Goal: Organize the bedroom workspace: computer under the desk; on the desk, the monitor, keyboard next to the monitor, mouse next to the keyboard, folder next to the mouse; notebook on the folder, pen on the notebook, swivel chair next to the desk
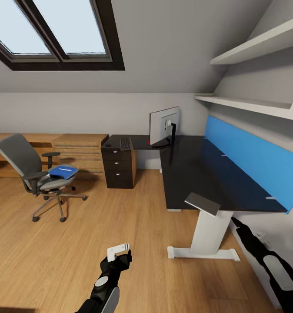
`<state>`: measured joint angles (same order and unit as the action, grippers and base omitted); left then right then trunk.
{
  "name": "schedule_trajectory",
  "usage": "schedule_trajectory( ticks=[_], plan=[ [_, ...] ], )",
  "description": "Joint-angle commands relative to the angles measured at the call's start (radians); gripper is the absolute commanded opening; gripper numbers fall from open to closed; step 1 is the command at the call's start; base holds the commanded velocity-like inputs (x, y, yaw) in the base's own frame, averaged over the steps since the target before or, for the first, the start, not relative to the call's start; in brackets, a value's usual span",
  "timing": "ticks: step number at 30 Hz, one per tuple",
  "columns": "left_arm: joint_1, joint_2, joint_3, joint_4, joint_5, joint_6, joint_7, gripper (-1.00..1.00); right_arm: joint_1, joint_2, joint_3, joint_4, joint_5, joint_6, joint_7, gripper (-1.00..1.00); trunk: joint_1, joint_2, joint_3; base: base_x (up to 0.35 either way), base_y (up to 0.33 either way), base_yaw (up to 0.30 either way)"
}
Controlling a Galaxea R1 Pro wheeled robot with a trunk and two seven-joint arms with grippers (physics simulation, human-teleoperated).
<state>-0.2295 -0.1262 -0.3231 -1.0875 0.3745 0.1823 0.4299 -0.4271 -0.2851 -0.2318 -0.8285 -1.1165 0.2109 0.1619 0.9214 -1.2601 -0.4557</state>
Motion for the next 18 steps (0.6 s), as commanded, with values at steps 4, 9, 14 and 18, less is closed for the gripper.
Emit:
schedule_trajectory(
  ticks=[4, 9, 14, 18],
  plan=[
    [-0.001, 0.001, -0.002, -0.002, 0.006, 0.003, 0.007, 1.00, -0.001, 0.069, -0.038, -0.032, -0.033, -0.124, -0.042, 1.00, 0.015, -0.029, -0.014, 0.000, 0.000, 0.000],
    [-0.001, 0.000, -0.002, -0.001, 0.007, 0.003, 0.008, 1.00, -0.001, 0.081, -0.045, -0.036, -0.225, -0.058, -0.051, 1.00, 0.035, -0.064, -0.029, 0.000, 0.000, 0.000],
    [-0.001, 0.000, -0.002, 0.000, 0.006, 0.003, 0.009, 1.00, -0.001, 0.076, -0.046, -0.035, -0.369, 0.090, -0.056, 1.00, 0.054, -0.099, -0.045, 0.000, 0.000, 0.000],
    [-0.001, 0.000, -0.002, 0.000, 0.006, 0.003, 0.009, 1.00, 0.000, 0.072, -0.049, -0.035, -0.438, 0.143, -0.063, 1.00, 0.069, -0.127, -0.058, 0.000, 0.000, 0.000]
  ],
)
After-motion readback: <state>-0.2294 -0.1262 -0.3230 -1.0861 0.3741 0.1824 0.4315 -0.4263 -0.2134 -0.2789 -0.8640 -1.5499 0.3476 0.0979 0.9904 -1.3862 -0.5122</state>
